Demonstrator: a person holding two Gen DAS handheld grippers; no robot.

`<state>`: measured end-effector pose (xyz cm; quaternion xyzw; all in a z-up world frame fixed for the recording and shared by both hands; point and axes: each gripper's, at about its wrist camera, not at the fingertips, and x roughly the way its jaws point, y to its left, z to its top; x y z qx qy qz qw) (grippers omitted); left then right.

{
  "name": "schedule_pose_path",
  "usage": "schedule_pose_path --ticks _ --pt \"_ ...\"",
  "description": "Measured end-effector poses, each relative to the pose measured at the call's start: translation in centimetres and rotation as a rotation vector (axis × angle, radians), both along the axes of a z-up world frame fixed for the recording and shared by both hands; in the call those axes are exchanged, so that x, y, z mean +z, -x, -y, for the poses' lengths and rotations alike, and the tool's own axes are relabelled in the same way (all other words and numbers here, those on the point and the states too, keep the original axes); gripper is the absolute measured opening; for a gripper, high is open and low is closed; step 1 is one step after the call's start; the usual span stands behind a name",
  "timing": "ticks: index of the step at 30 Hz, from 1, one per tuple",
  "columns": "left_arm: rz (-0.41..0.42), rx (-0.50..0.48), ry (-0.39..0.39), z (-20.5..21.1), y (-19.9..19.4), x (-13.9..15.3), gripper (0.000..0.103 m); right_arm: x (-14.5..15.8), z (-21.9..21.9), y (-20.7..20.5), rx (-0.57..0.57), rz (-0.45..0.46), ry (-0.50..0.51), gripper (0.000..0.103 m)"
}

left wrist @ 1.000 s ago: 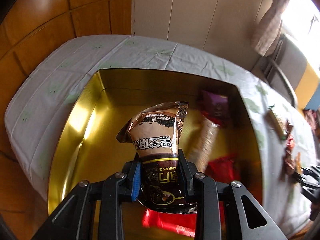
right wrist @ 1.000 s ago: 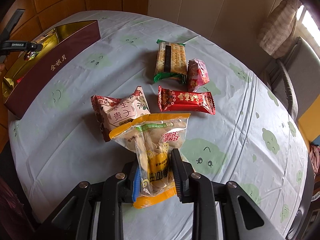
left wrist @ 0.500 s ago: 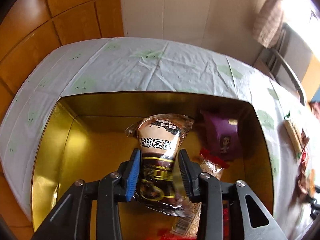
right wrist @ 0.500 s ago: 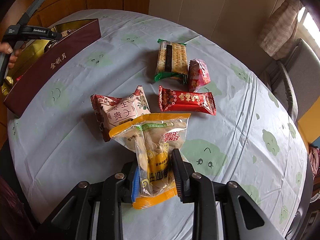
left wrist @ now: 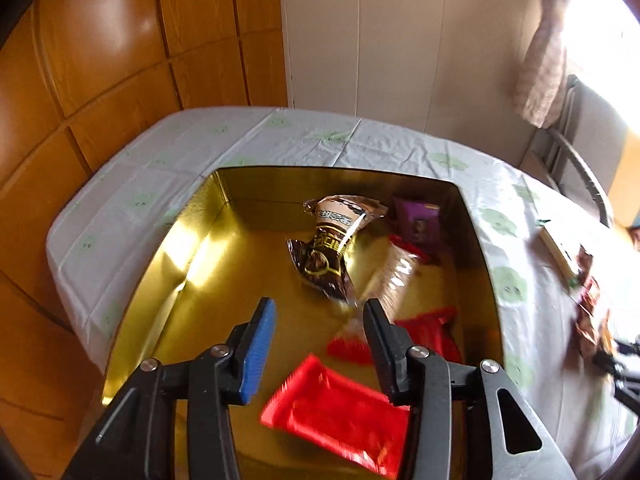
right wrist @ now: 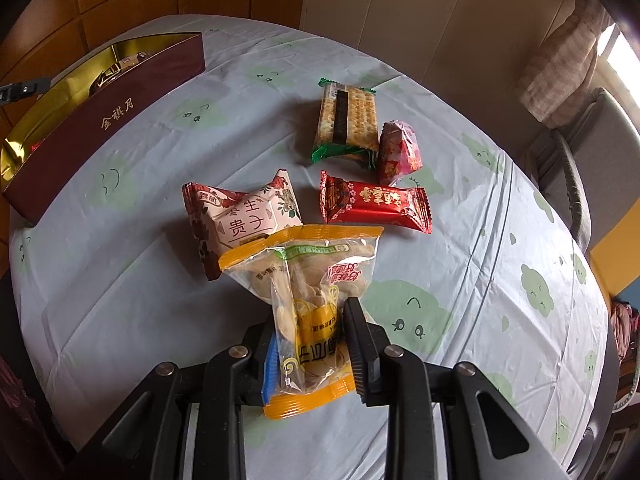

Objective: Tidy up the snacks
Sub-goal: 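Carry the clear snack bag into the tin and open the right gripper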

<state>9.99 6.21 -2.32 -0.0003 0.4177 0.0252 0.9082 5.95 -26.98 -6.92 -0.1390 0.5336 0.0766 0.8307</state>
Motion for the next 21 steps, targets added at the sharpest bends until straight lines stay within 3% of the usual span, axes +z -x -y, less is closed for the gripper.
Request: schedule_pose_path --ticks 6,14,21 --pt "0.051 -0.029 -0.016 0.7 4.0 0.9 0.049 -0.2 -0.4 0.4 -0.007 0.01 0.016 0.03" --pt "0.084 -0.032 -0.021 0.6 6.0 1.0 0.049 -0.2 -0.8 0.5 -0.032 0.001 0.041 0.03" --pt "0.087 -0.026 0.021 -0.4 6.9 1.2 0.049 -0.2 -1.1 1.3 -0.063 0.002 0.057 0.03"
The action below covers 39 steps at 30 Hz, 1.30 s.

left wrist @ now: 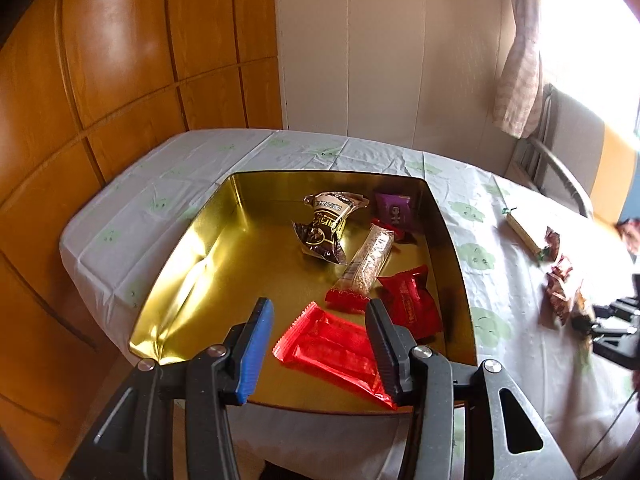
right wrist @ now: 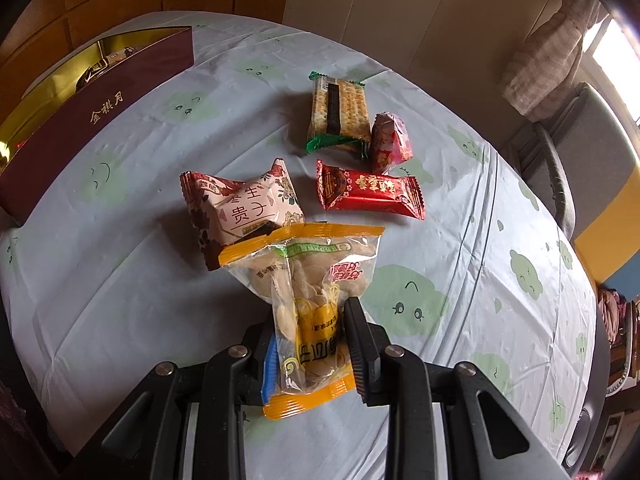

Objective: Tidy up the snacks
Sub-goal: 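Carry the clear snack bag into the tin and open the right gripper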

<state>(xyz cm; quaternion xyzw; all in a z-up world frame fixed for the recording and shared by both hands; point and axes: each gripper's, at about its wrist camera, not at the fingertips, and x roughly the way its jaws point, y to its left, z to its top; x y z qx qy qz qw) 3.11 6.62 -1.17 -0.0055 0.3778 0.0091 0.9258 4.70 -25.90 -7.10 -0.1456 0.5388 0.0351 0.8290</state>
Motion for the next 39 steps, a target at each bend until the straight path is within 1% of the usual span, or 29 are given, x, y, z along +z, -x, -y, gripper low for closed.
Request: schedule_pose_path --ticks 6,9,12,15,19,22,25,29,31,33,35,37,39 --pt "0.015 0.022 0.012 -1.1 0.4 0.0 0.049 0.3 -0.7 1.4 -0.029 -0.019 0.013 0.029" --pt "0.023 0.029 0.01 -1.6 0.6 -0.2 0.049 0.5 -1.1 2.1 -0.046 -0.024 -0.002 0.028" --pt "0.013 0.037 0.014 -2.0 0.5 -0.5 0.049 0.9 -1.4 2.7 -0.059 -0.033 -0.045 0.027" --pt "-0.003 0.053 0.029 -2.9 0.5 -1.0 0.049 1.7 -1.7 3.1 -0.068 -0.034 -0.118 0.024" --pt "-0.004 0.091 0.02 -4.3 0.6 -1.4 0.049 3.6 -3.3 3.0 -0.046 -0.004 -0.212 0.024" --pt "-0.003 0.133 0.03 -5.8 0.6 -1.5 0.049 5.7 -6.0 2.3 0.018 0.034 -0.268 0.024" --pt "0.002 0.167 0.031 -6.9 0.6 -1.6 0.049 7.5 -10.1 1.2 0.118 0.068 -0.307 0.024" --pt "0.001 0.183 0.034 -7.5 0.8 -1.7 0.049 9.4 -16.4 -0.8 0.249 0.091 -0.368 0.024" --pt "0.002 0.182 0.032 -7.6 0.9 -1.7 0.049 9.8 -19.2 -1.7 0.303 0.092 -0.378 0.024" --pt "0.003 0.18 0.031 -7.6 1.0 -1.7 0.049 9.5 -21.9 -3.0 0.336 0.074 -0.386 0.024" --pt "0.004 0.181 0.033 -7.6 1.1 -1.6 0.049 8.6 -24.2 -4.2 0.361 0.036 -0.381 0.025" --pt "0.002 0.182 0.036 -7.7 1.0 -1.7 0.049 6.9 -26.0 -5.5 0.356 0.001 -0.341 0.025" --pt "-0.002 0.183 0.037 -7.7 1.0 -1.8 0.049 4.8 -27.4 -6.7 0.345 -0.045 -0.296 0.03"
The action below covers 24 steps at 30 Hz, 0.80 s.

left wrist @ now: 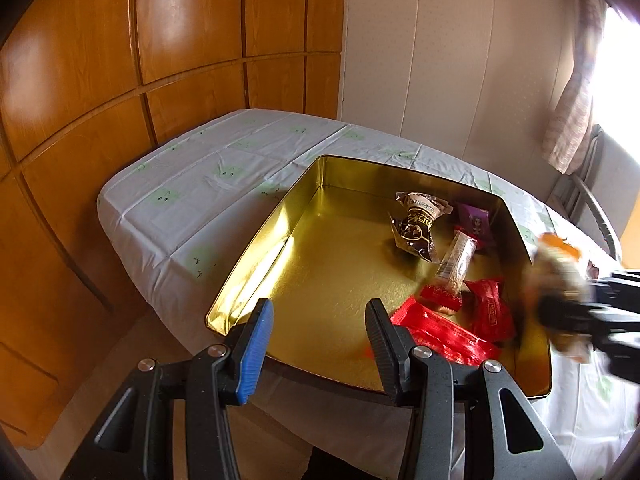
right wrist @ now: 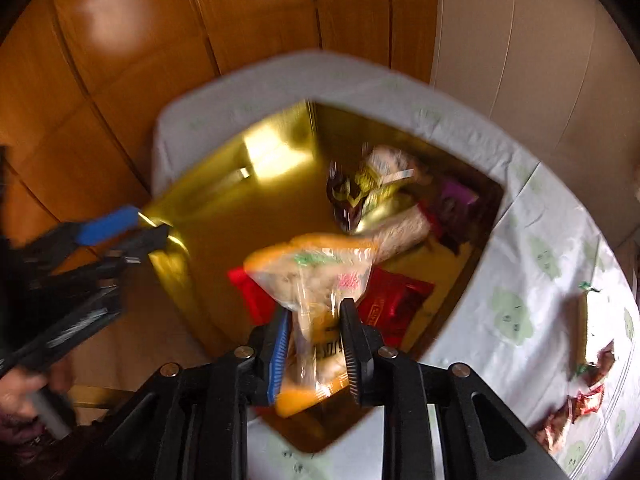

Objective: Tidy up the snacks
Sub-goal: 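Carry the clear snack bag into the tin and open the right gripper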

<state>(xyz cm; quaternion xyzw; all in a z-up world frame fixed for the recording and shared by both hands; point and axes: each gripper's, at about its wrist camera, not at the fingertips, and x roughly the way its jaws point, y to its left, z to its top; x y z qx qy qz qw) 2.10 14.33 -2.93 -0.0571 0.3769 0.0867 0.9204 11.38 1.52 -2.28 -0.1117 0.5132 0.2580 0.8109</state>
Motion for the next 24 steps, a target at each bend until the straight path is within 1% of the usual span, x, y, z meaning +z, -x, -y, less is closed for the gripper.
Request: schedule_pose_path --ticks 1,4,8,13,15,22,24 --pt "-0.003 -0.002 0.001 0.0 0.0 0.0 0.049 -1.0 -0.3 -0.3 0.001 -0.018 0.02 0.031" --pt "-0.006 -0.007 0.003 0.1 0.1 -0.3 0.049 -2.7 -0.7 -0.3 -0.012 -0.016 0.072 0.031" --pt "-0.014 -0.011 0.0 0.1 0.1 -0.6 0.049 -3.1 0.3 -0.1 -0.029 -0.015 0.056 0.031" --pt "-0.016 -0.017 0.0 0.5 0.2 -0.6 0.049 -2.5 1.2 0.4 -0.054 -0.001 0.022 0.031" --pt "-0.015 -0.02 -0.001 0.6 0.2 -0.6 0.049 -1.7 1.4 0.8 -0.068 0.004 0.012 0.031" --pt "-0.011 -0.032 -0.011 1.2 0.4 -0.2 0.049 -0.5 1.6 1.7 -0.072 0.025 -0.035 0.031" --pt "-0.009 -0.033 -0.011 1.3 0.5 -0.2 0.049 -0.5 1.3 1.7 -0.07 0.03 -0.029 0.031"
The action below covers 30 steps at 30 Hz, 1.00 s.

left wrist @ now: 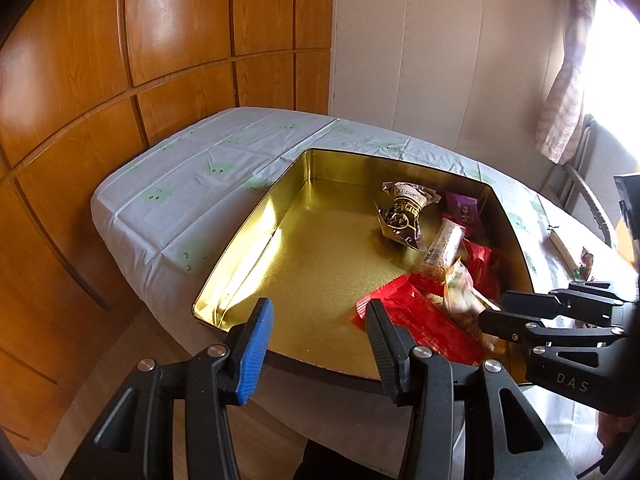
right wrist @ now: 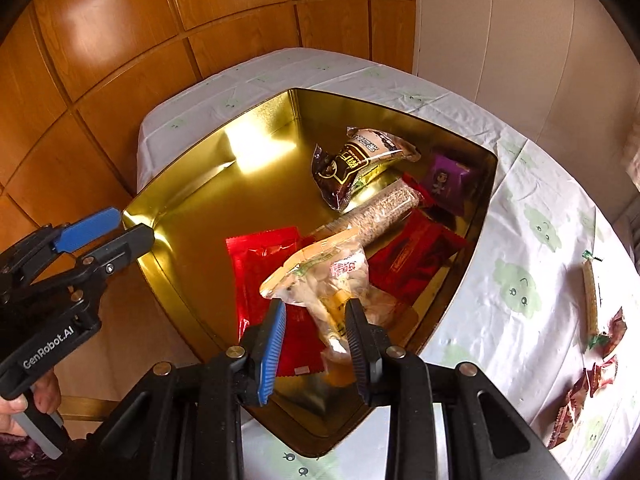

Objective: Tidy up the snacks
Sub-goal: 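Carry the clear snack bag into the tin and open the right gripper, then move both grippers back toward the remaining packets on the table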

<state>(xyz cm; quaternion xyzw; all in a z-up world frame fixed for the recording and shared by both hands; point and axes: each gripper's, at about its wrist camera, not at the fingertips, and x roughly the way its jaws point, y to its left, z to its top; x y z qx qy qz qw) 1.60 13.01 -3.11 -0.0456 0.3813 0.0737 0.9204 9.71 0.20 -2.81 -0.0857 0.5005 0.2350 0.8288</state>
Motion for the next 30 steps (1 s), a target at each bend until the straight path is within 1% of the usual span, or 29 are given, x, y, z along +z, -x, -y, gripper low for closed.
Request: schedule_pose_path --ticks 1,4,6,8,13,17,25,30 --pt "0.001 -0.002 -0.001 0.0 0.0 0.0 0.049 0.0 -0.1 0.0 0.002 0.002 0.005 0.03" --pt "0.003 -0.004 0.0 0.1 0.1 0.1 0.049 -0.6 -0.7 -0.2 0.01 0.001 0.047 0.021" --pt "0.003 -0.004 -0.003 0.1 0.2 0.1 0.049 -1.1 -1.0 -0.3 0.018 0.01 0.082 0.02" --pt "0.0 -0.006 -0.001 0.2 0.2 0.0 0.049 -1.2 -1.1 -0.4 0.012 0.01 0.092 0.02" --pt "-0.003 -0.012 -0.002 0.3 0.3 -0.1 0.049 -0.9 -0.7 -0.3 0.004 -0.002 0.063 0.02" --pt "-0.006 -0.015 -0.001 0.5 0.3 -0.1 0.049 -0.1 0.1 0.1 -0.021 0.001 0.008 0.025" --pt "0.006 -0.03 -0.011 1.1 0.5 0.4 0.049 1.9 1.9 1.5 -0.06 0.043 -0.047 0.025" --pt "0.013 -0.047 -0.021 1.6 0.6 0.7 0.049 3.0 4.3 2.2 -0.096 0.064 -0.066 0.027"
